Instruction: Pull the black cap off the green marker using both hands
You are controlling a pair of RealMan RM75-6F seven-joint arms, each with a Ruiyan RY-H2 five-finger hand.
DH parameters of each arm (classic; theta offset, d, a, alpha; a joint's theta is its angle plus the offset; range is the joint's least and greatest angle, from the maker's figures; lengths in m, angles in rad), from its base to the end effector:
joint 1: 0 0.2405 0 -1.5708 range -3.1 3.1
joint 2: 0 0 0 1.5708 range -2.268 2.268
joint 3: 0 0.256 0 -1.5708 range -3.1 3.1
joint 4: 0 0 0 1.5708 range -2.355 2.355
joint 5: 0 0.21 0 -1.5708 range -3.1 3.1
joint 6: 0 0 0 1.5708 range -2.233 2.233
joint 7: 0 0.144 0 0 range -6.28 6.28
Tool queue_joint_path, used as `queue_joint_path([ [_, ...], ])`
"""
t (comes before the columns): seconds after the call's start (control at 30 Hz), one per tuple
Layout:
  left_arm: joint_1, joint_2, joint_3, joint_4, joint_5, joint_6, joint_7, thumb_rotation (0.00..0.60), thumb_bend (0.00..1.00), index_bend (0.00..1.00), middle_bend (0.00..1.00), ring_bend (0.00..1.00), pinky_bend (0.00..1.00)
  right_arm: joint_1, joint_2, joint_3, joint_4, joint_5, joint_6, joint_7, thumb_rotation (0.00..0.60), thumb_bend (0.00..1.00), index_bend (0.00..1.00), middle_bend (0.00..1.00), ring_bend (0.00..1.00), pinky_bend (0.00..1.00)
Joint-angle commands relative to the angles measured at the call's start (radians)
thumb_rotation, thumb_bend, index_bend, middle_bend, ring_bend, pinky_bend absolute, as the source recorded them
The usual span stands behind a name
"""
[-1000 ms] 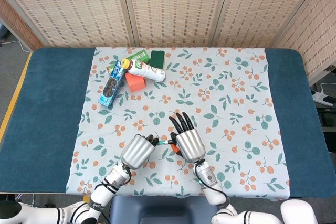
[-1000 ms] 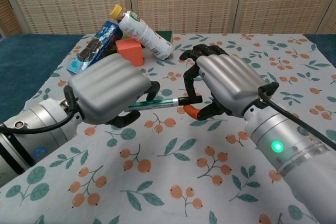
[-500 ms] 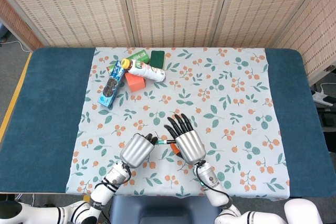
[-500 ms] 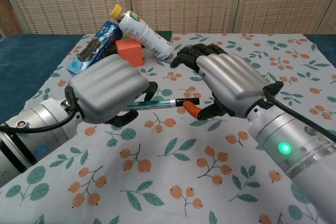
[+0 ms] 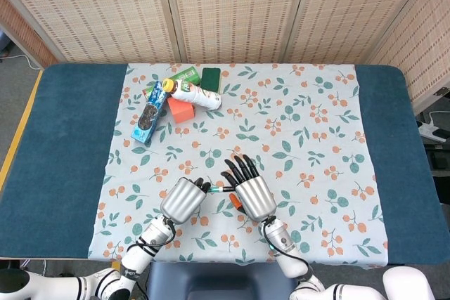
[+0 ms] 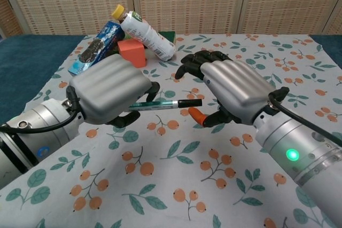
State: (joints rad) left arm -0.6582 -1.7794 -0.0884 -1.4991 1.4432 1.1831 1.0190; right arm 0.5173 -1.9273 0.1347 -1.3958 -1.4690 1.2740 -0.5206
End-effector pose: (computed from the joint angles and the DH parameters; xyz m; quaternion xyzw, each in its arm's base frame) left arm -0.0902 0.2655 -0.0644 -0.8074 -0.0546 -0.3504 0.4715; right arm -0.1037 -0.2532 -0.0800 0.7052 -0.3070 0.4751 0.4275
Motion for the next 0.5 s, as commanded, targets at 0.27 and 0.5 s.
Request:
queue_joint_path([
  [0.27,0.001,0.001,0.006,-0.007,0.004,0.001,0.003,0.6,0.41,0.73,0.85,0.84,0.98,0.001,-0.021,0.007,0.024,0.006,0.003,0.004,0.6,0.3,0.47,0.08,0.0,0.0],
  [0.5,0.001,0.004,0.007,-0.013,0.006,0.002,0.006,0.6,0.41,0.73,0.85,0.84,0.98,0.001,-0.02,0.011,0.024,0.009,0.004,0.006,0.6,0.3,0.48,0.08,0.0,0.0],
])
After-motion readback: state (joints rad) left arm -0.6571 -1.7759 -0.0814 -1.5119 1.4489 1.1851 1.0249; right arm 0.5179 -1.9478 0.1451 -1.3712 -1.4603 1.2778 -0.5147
